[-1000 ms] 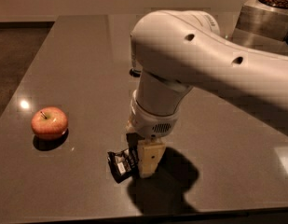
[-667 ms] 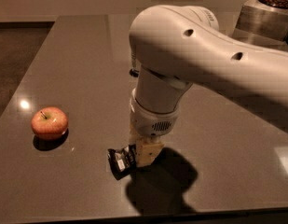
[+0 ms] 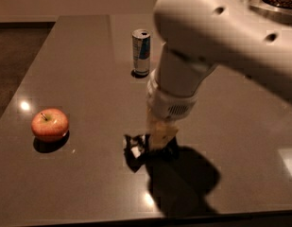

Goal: Move rxbar chocolate near redbull can

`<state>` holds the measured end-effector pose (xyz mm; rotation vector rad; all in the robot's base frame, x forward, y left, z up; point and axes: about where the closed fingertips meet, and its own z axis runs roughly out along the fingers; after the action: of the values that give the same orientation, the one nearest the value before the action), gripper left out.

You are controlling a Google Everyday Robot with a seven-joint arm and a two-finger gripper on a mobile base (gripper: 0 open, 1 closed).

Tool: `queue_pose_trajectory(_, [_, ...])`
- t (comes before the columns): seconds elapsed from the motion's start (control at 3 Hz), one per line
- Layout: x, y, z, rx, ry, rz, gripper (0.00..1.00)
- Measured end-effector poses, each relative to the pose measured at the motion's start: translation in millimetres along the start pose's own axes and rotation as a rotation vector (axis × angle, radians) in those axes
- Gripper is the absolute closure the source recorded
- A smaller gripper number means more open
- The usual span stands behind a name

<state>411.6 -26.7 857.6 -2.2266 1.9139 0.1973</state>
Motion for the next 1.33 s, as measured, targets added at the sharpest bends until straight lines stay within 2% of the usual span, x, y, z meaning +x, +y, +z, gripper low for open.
queue_pose_trajectory(0.33, [28, -36, -32, 0.092, -0.010, 0.123, 1.00])
queue_pose_trajectory(0.67, [50, -67, -48, 0.149, -0.009, 0.202, 1.00])
queue_pose_trajectory(1.0, [61, -95, -48, 0.189, -0.023, 0.255, 1.00])
queue_pose_trajectory(1.33, [66, -134, -46, 0.222, -0.024, 0.298, 1.00])
